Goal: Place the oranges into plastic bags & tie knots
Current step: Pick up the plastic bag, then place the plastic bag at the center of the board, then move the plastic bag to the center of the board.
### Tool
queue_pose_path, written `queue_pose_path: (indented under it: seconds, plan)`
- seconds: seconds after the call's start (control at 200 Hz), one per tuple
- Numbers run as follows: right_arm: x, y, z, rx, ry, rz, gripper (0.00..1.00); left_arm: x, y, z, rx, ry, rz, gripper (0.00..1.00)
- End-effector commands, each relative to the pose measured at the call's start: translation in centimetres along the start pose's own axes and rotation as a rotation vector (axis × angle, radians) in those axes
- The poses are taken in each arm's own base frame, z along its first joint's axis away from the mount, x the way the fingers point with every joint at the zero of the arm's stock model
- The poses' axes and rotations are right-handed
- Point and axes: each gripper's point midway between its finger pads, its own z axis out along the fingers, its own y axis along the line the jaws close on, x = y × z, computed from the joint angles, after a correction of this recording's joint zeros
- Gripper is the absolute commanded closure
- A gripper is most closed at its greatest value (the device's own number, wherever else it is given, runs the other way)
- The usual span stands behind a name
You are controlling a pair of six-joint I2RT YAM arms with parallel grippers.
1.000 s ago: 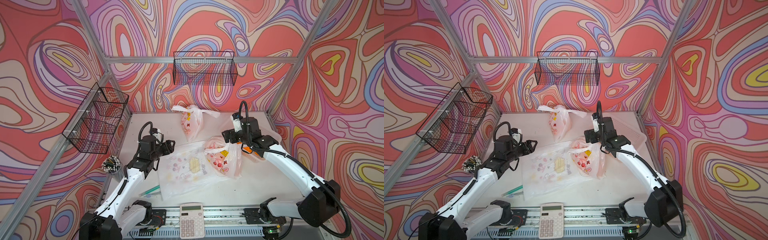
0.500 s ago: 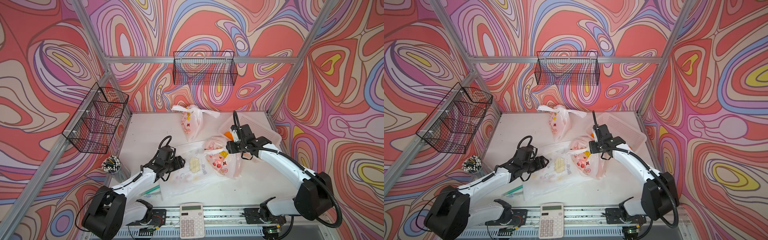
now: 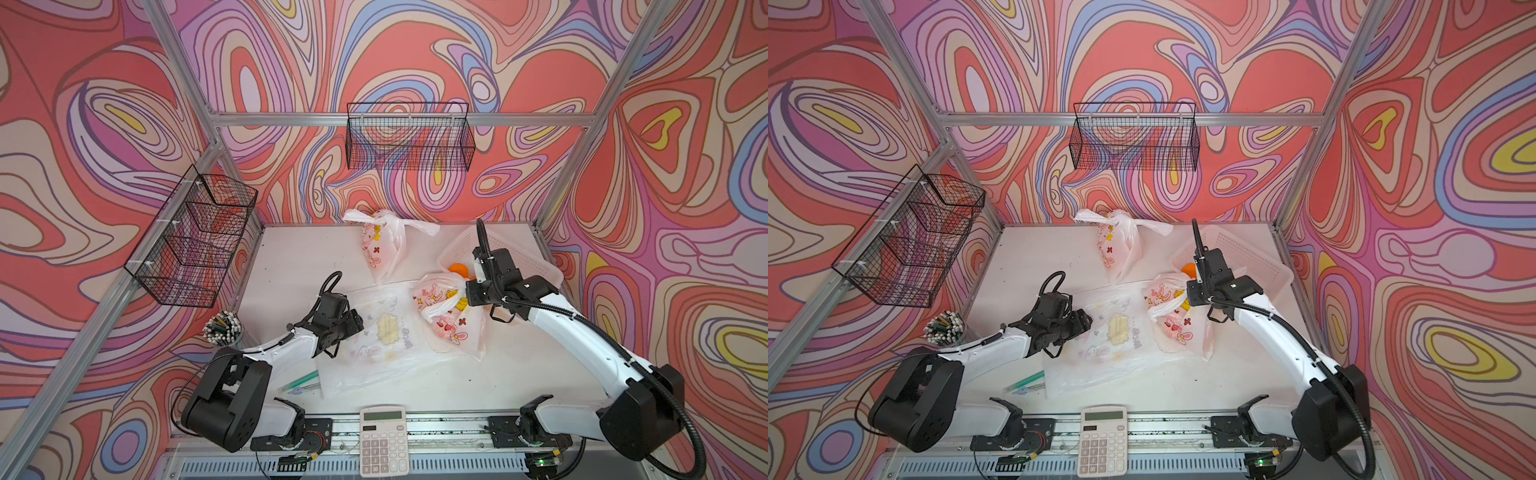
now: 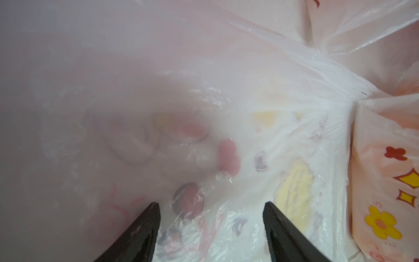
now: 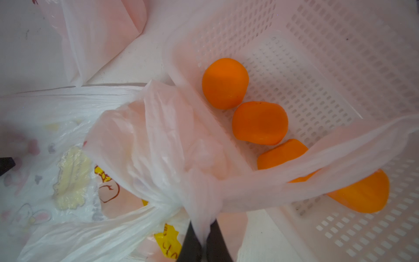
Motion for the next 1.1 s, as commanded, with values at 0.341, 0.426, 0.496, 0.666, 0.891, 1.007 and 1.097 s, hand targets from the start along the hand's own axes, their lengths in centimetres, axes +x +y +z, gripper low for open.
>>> queue_pose_path:
  seconds: [0.341,0.426,0.496,0.666,0.891,1.007,1.097]
  plan:
    - [1.0,-4.8,-2.3,0.239,-0.002,0.050,1.00,-5.8,6.7,-0.3,-0.201,-0.073,-0.101,0.23]
    - [1.4,-5.5,-2.3,0.273,0.009,0.058,1.00,-7.8,7.0,-0.5,-0.214,-0.100,-0.097,0.23]
    - [1.7,-6.1,-2.5,0.297,0.016,0.066,1.00,-8.9,6.7,-0.5,-0.207,-0.110,-0.093,0.23]
    - [2.2,-6.3,-2.7,0.300,0.028,0.074,1.00,-10.3,5.0,-0.2,-0.145,-0.118,-0.072,0.23]
    - [0.0,-3.4,-4.8,0.104,-0.081,0.098,0.57,-9.8,0.5,-3.3,-0.059,-0.142,0.044,0.26]
    - [-1.5,-2.8,-6.5,0.061,-0.144,0.115,0.49,-6.9,-3.3,-5.1,-0.041,-0.101,0.172,0.28]
    - [-2.6,-2.4,-7.5,0.030,-0.200,0.128,0.44,-4.2,-5.7,-5.8,-0.035,-0.065,0.250,0.29]
